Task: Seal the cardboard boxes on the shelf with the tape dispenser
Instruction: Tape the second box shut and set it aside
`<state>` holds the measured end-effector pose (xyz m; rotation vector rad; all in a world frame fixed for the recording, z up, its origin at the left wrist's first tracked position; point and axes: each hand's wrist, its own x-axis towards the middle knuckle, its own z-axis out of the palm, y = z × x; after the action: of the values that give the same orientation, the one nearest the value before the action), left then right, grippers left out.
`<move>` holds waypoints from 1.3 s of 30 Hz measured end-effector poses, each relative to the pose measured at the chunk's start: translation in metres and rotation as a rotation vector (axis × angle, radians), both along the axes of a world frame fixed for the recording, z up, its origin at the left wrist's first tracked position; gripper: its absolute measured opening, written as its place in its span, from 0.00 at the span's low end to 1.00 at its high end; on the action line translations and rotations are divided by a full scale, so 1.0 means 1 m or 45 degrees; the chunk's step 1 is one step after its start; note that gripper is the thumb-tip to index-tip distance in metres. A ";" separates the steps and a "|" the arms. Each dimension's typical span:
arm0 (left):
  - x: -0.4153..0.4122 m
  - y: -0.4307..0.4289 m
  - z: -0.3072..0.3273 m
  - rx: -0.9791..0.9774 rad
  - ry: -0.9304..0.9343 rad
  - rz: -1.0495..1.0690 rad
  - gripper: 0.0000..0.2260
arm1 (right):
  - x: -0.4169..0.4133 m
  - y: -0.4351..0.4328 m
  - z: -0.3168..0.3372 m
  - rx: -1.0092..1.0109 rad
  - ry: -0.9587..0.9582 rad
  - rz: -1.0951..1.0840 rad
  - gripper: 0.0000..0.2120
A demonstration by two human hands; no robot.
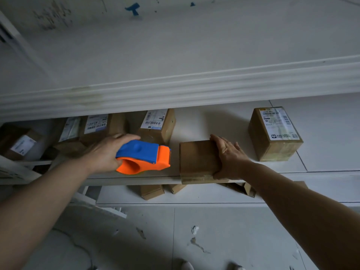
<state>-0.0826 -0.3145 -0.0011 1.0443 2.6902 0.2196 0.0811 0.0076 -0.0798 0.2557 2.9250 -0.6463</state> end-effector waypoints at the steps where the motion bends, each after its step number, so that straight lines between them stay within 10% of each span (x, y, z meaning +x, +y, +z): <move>1: -0.001 -0.001 -0.003 0.016 -0.004 -0.007 0.38 | 0.000 -0.001 0.001 0.010 -0.006 0.001 0.60; 39: -0.026 -0.061 -0.052 0.050 -0.178 0.023 0.41 | -0.041 -0.080 -0.004 0.490 -0.108 0.243 0.59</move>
<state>-0.1088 -0.3751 -0.0534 0.9773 2.5805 0.3372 0.0402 -0.0721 -0.0839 0.0382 2.9191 -0.0419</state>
